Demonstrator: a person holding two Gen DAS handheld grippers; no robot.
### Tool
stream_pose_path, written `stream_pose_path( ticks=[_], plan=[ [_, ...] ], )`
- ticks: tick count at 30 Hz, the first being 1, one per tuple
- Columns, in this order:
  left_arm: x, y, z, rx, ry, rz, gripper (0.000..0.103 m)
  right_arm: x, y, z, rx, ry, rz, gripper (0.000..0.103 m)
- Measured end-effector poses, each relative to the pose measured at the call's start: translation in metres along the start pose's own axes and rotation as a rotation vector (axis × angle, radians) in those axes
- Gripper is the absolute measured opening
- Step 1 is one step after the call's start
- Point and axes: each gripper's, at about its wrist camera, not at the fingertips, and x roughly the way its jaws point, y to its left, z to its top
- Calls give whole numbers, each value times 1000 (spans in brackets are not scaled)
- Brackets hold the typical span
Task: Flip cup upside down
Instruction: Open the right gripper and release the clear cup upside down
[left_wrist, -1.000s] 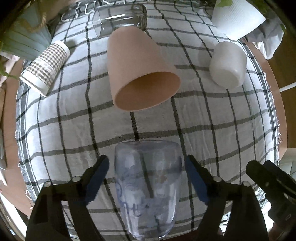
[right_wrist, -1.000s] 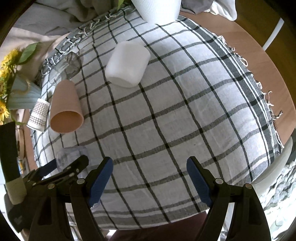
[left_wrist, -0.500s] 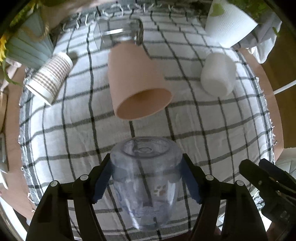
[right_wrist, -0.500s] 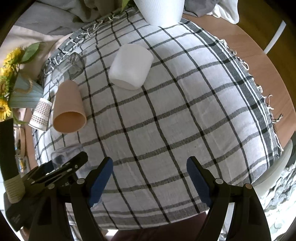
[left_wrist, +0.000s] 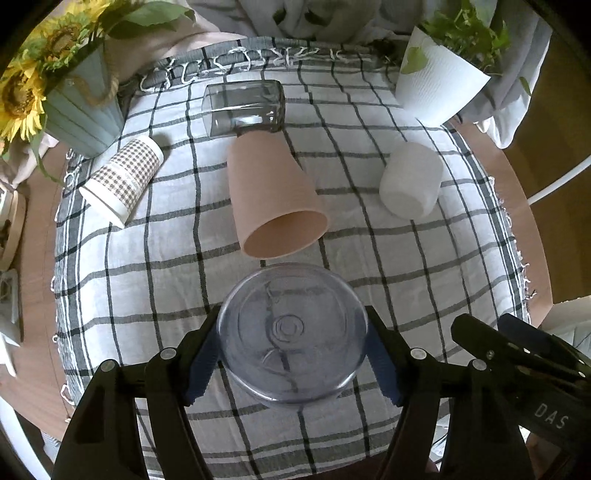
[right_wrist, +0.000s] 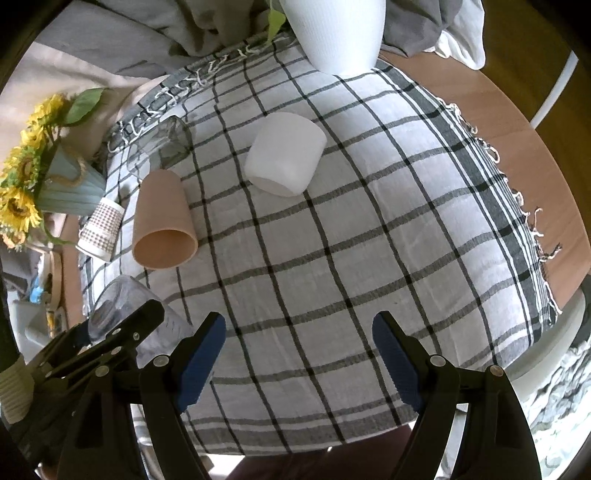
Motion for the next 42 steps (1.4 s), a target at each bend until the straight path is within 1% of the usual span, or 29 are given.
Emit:
stream_pose_path(
  ticks=[7,11,14,22,33,37,39,42],
  plan=[
    [-5,-3,-8,13,-5,-8,71,-2,1,-1,-16,-8,-8,82],
    [-4,-3,-15,1,10,-22,71,-4,-1,-3,-21,-12,-11,82],
    [-5,-4,-19,1,4,-19,71,-4,-3,-5,-21,-11,-19,82],
    [-4,-7,-15,11,-10,-11,71,-3,-3,-7,-23,-6,-29,82],
    [-3,-6,-13,4,0,-12,71,-2,-4,-7,-23,-5,-34,82],
    [-6,-6,-12,-1,-10,-6,82,-3,-5,-7,-14,-8,-36,82],
    [-10,-7,-12,-5,-26,-7,86,-5,-7,-8,-2,-12,-41,86],
    [-19,-7,-12,-14,-48,-10,87,-11,-11,-9,19,-26,-50,90]
  ],
)
